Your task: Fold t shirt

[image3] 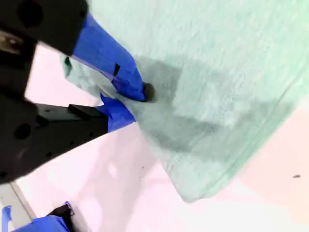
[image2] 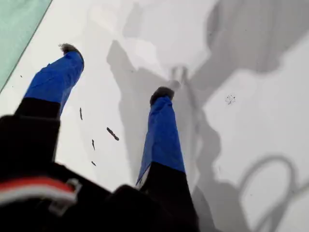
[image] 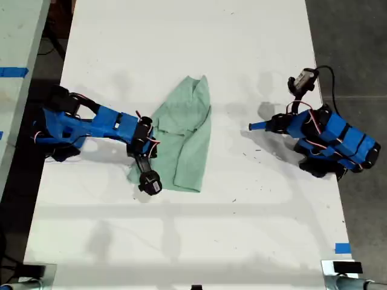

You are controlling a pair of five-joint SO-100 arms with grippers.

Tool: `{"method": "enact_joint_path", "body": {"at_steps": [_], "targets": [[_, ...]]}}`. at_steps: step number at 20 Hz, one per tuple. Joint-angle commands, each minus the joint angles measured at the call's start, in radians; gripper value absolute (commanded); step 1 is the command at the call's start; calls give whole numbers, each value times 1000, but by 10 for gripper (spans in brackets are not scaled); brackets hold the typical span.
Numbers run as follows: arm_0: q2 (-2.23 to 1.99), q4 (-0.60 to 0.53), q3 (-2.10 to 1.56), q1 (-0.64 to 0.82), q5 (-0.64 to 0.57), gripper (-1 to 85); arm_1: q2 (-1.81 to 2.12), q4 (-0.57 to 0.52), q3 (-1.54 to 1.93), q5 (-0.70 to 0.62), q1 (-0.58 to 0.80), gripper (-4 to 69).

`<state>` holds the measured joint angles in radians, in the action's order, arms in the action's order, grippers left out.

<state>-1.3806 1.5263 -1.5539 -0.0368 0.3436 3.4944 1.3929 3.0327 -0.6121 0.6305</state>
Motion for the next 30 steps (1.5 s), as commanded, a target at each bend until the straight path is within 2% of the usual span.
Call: {"method": "enact_joint_path", "body": {"at_steps": [1, 4, 6, 10, 11, 13, 16, 18, 23, 27, 28, 30], "targets": [[-181, 51, 67, 18, -81, -2, 11, 3, 28, -6, 8, 290], [-238, 29, 176, 34, -201, 1, 11, 3, 28, -6, 8, 288], [-193, -80, 299, 29, -327, 3, 11, 3, 28, -6, 8, 286], [-41, -253, 351, 37, -408, 7, 11, 3, 28, -6, 6, 284], [18, -276, 380, 37, -422, 26, 11, 3, 28, -6, 6, 284], [137, -302, 451, 28, -453, 220, 11, 3, 28, -8, 6, 282], [213, -307, 460, 38, -459, 251, 11, 3, 28, -8, 5, 281], [187, -301, 460, 54, -476, 241, 11, 3, 28, -8, 5, 279], [-29, -302, 476, 101, -607, 184, 11, 2, 28, -8, 5, 270], [-210, -275, 465, 117, -652, 156, 11, 2, 28, -9, 5, 265], [-259, -259, 453, 123, -650, 142, 11, 2, 28, -9, 5, 263], [-379, -232, 394, 149, -641, 54, 11, 2, 28, -9, 5, 261]]}}
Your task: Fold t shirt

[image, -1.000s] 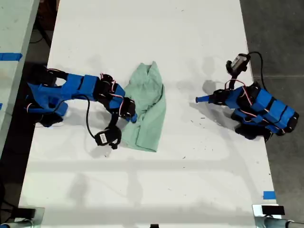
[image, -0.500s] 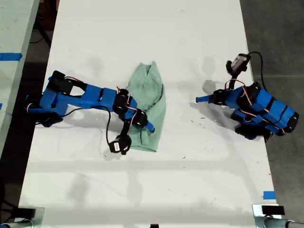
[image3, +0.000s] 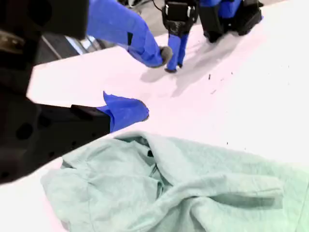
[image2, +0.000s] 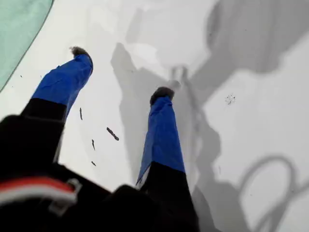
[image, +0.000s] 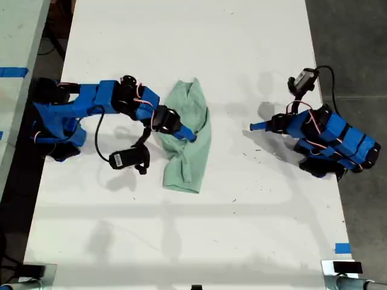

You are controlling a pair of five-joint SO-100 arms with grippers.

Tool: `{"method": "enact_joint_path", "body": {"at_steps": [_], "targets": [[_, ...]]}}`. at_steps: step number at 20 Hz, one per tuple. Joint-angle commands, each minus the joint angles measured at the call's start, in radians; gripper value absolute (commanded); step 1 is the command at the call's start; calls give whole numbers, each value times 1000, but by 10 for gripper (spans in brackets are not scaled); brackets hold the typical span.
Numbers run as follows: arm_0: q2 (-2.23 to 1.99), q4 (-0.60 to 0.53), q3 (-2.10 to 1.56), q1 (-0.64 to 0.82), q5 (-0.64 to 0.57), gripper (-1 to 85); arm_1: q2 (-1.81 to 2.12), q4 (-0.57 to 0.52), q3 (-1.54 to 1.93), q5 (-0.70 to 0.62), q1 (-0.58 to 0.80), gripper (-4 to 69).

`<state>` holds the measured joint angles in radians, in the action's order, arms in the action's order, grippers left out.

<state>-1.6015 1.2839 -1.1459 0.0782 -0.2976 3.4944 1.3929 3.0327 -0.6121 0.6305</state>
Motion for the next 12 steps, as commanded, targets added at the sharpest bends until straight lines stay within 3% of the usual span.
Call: {"method": "enact_joint_path", "body": {"at_steps": [1, 6, 9, 11, 12], "targets": [[-250, -23, -100, 58, -5, 38, 11, 2, 28, -11, 5, 259], [-943, -275, -805, 322, -84, -2, 11, 0, 28, -12, 5, 245], [-1301, -423, -1296, 485, -250, -2, 11, -3, 29, -18, 11, 238], [-1641, -468, -1624, 600, -373, -2, 11, -3, 29, -18, 8, 235], [-1884, -433, -1764, 624, -405, -2, 11, -3, 29, -18, 8, 232]]}}
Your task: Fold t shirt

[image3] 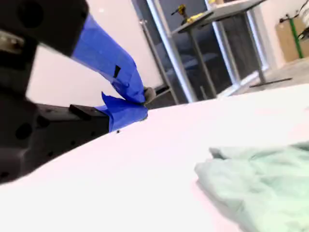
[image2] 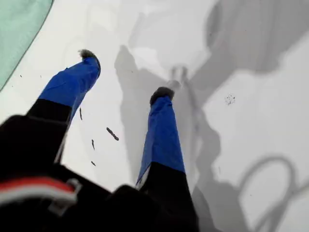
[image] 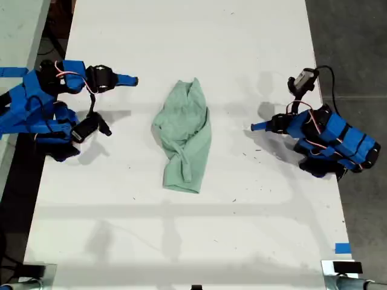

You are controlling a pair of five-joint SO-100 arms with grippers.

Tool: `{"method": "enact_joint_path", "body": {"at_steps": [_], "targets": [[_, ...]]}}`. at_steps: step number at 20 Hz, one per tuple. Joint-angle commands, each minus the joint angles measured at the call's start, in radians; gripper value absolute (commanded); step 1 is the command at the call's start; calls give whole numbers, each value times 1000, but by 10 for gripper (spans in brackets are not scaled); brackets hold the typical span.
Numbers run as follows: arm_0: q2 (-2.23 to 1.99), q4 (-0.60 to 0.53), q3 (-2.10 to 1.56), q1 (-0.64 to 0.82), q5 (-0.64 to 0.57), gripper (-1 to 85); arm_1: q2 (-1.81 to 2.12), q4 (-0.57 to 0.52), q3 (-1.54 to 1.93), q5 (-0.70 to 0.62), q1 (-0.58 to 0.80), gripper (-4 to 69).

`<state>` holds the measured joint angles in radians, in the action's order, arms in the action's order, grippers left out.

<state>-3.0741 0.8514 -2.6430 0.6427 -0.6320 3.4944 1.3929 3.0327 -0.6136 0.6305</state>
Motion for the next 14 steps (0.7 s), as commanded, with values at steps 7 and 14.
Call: {"method": "enact_joint_path", "body": {"at_steps": [7, 14], "targets": [[-526, -34, -615, 44, -23, -2, 14, -5, 34, -9, 2, 211], [-526, 14, -620, 110, 41, -2, 14, 0, 35, 15, -9, 109]]}}
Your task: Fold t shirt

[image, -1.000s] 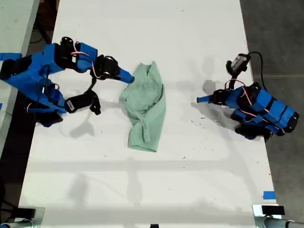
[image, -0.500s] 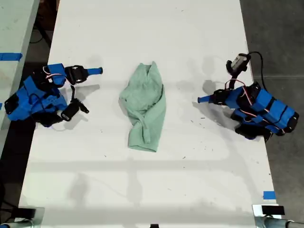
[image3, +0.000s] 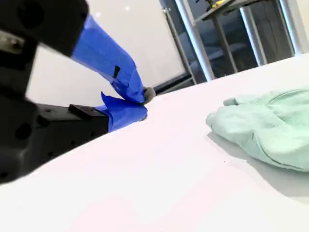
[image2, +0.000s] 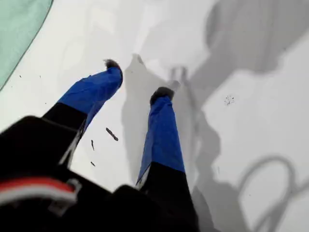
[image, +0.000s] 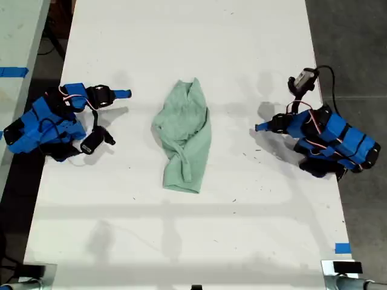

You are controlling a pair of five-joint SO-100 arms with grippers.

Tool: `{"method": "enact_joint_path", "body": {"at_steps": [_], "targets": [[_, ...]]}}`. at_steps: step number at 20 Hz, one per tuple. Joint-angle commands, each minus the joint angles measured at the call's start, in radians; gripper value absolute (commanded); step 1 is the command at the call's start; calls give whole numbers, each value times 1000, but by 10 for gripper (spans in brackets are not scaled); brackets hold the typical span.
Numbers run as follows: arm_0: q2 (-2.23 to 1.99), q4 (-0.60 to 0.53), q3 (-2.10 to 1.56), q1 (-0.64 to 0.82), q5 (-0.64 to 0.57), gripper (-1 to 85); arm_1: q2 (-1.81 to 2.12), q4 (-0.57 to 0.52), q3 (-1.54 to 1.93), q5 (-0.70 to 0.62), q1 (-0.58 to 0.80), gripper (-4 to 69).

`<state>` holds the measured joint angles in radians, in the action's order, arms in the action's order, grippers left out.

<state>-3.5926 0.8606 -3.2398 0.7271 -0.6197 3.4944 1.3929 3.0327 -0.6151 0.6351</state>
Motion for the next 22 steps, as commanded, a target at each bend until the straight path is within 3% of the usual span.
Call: {"method": "enact_joint_path", "body": {"at_steps": [1, 6, 22], "targets": [[-8, 12, -23, 40, 38, -2, 14, 0, 37, 25, -17, 84], [-8, 21, -25, 57, 55, -2, 14, 3, 38, 37, -20, 14], [-8, 25, -25, 60, 60, -2, 14, 3, 41, 57, -37, 13]]}}
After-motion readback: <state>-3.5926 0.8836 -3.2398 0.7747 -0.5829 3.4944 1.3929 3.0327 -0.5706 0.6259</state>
